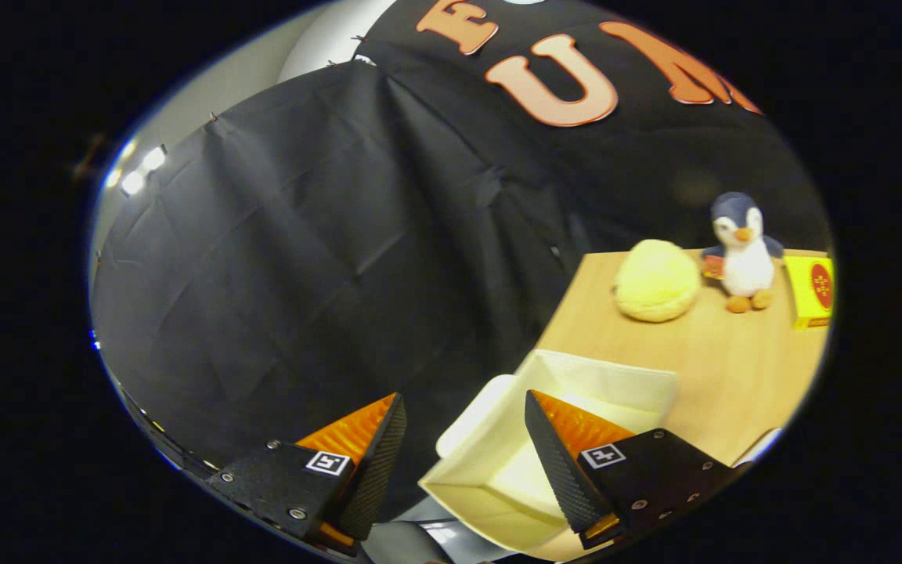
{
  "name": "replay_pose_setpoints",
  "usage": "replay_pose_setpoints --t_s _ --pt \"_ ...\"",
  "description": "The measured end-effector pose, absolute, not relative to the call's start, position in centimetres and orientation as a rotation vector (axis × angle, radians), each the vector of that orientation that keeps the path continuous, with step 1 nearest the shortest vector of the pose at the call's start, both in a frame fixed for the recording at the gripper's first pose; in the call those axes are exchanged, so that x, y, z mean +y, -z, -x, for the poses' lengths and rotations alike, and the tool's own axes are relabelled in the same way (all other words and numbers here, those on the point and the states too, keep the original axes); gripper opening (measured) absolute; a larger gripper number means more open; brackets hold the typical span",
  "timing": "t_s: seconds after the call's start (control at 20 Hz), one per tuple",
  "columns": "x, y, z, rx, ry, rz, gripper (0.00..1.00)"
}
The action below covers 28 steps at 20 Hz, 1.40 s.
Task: Open the storage box then place both shoes into the box .Put the left shoe in first, then the right shoe, with the right side of both shoes facing outward in a uniform manner.
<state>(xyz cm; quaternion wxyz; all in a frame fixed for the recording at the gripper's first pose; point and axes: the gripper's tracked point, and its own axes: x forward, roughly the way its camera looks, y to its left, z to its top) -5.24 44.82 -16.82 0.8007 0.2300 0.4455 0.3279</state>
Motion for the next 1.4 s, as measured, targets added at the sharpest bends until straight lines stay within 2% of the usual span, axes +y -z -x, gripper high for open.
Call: replay_pose_setpoints --t_s 0.25,0.45,0.75,0.95,1.0,1.15,1.2,1.25,1.3,1.4 --pt "29.1 25.5 6.8 1.011 -0.384 -0.287 0.91" --pt "18.0 31.9 12.6 1.139 -0.194 -0.178 0.91" --pt "12.6 37.8 19.8 1.261 -0.185 -0.058 0.86" --pt "12.1 41.2 19.6 1.258 -0.159 -0.029 0.78" --pt "12.3 41.8 19.1 1.253 -0.156 -0.032 0.72" --pt "13.1 43.0 17.7 1.226 -0.133 -0.102 0.43" --pt "13.0 43.2 17.4 1.224 -0.093 -0.113 0.29" --pt "12.4 43.1 17.5 1.236 -0.053 -0.122 0.23" --pt "12.7 43.0 17.4 1.240 -0.038 -0.164 0.10" --pt "13.3 42.0 16.3 1.233 -0.023 -0.234 0.03"
